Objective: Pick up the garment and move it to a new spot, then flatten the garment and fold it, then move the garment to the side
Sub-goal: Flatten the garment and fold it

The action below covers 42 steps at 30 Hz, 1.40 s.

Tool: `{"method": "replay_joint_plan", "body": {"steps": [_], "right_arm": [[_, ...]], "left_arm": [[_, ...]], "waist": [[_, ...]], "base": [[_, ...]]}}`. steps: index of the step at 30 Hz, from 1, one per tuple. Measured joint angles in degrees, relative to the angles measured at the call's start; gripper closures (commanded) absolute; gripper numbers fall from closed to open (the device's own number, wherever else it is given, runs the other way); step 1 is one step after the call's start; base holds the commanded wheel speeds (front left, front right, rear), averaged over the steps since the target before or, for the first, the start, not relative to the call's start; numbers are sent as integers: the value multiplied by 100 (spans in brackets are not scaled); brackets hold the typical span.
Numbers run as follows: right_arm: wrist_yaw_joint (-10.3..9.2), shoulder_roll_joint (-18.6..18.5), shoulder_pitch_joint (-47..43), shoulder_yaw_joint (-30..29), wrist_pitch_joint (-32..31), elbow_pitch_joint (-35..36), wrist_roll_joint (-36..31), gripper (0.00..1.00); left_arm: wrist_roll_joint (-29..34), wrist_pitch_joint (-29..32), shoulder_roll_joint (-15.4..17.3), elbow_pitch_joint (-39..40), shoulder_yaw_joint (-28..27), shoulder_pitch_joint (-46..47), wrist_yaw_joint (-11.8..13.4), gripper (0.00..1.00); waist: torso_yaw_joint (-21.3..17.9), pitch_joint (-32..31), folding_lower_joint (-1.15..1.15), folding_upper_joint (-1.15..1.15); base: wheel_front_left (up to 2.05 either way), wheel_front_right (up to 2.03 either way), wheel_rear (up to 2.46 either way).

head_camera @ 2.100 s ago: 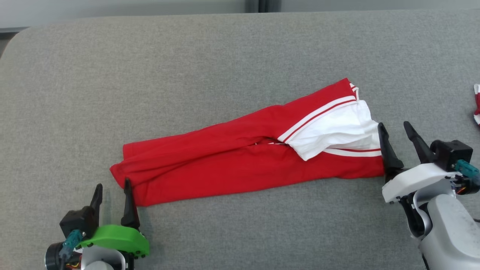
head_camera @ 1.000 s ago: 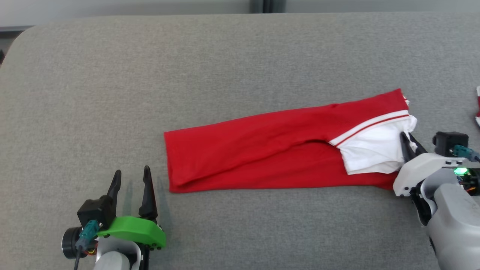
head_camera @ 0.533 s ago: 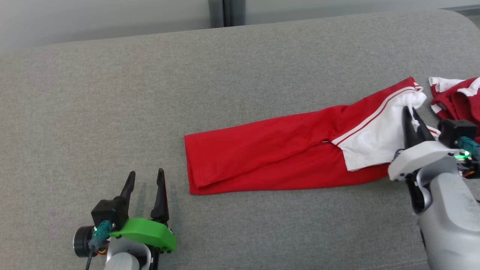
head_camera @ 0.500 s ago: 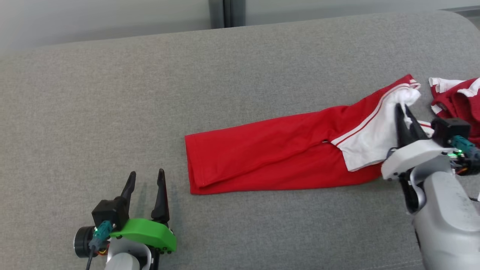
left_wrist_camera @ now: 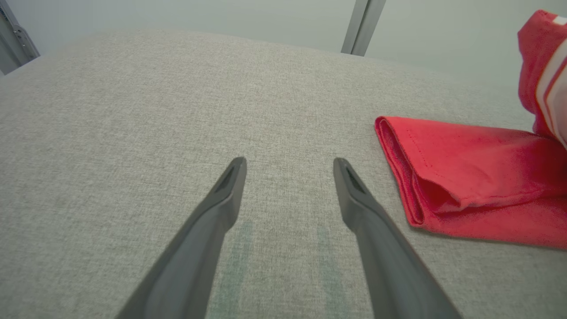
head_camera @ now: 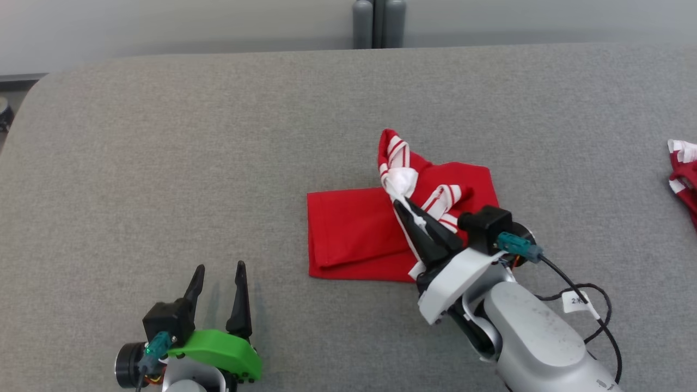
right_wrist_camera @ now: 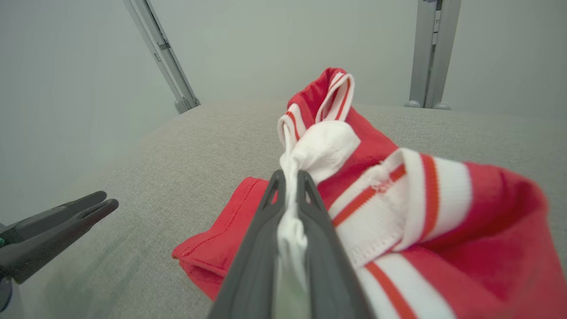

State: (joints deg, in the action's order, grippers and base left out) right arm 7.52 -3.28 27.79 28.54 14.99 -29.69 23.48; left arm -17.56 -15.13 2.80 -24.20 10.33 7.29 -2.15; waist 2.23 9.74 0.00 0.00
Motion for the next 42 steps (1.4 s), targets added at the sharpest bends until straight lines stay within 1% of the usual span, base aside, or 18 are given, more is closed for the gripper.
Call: {"method": "replay_joint_plan", "body": {"steps": [3,4,5,6,8,11,13,19,22,26,29,34,38,42], "right_arm": [[0,36,140,457,0,-172,218,100],[0,32,172,605,0,-156,386,58],[0,32,203,735,0,-94,577,25],[0,38,243,801,0,-47,664,0],[0,51,340,827,0,67,790,0],[1,59,356,601,0,90,664,0],[1,56,328,259,0,81,485,0],[0,46,-76,-1110,1,38,-416,0],[0,43,-303,-1667,1,111,-780,0],[0,41,-627,-2193,1,208,-1138,0],[0,42,-852,-2373,1,223,-1333,0],[0,45,-1193,-2573,0,238,-1382,0],[0,45,-1434,-2613,0,171,-1388,0],[0,47,-1470,-2624,0,165,-1385,0]], "left_arm": [[-14,0,0,-13,34,-75,22,0],[-14,0,0,-35,44,-115,23,0],[-20,0,0,-45,55,-131,41,0],[-32,0,0,-47,58,-135,44,0],[-32,0,0,-45,52,-137,67,0],[-30,0,0,-31,-37,-152,102,0],[-19,0,1,-18,-108,-166,114,0],[94,0,0,71,-294,-167,122,0],[185,0,0,130,-346,-159,119,0],[332,0,0,171,-430,-151,110,0],[405,0,-1,215,-464,-158,105,0],[430,0,0,267,-470,-291,108,0],[428,0,-1,328,-437,-452,122,0],[426,0,0,350,-414,-491,141,0]], "waist": [[122,-62,0,0],[159,-89,0,0],[193,-114,0,0],[215,-135,0,0],[253,-183,0,0],[234,-222,0,0],[180,-229,0,0],[-65,-227,0,0],[-195,-224,0,0],[-358,-232,0,0],[-447,-270,0,0],[-525,-397,0,0],[-563,-488,0,0],[-551,-488,0,0]], "base": [[0,0,0],[0,0,0],[0,0,0],[0,0,0],[0,0,0],[0,0,0],[0,0,0],[0,0,0],[0,0,0],[0,0,0],[0,0,0],[0,0,0],[0,0,0],[0,0,0]]}}
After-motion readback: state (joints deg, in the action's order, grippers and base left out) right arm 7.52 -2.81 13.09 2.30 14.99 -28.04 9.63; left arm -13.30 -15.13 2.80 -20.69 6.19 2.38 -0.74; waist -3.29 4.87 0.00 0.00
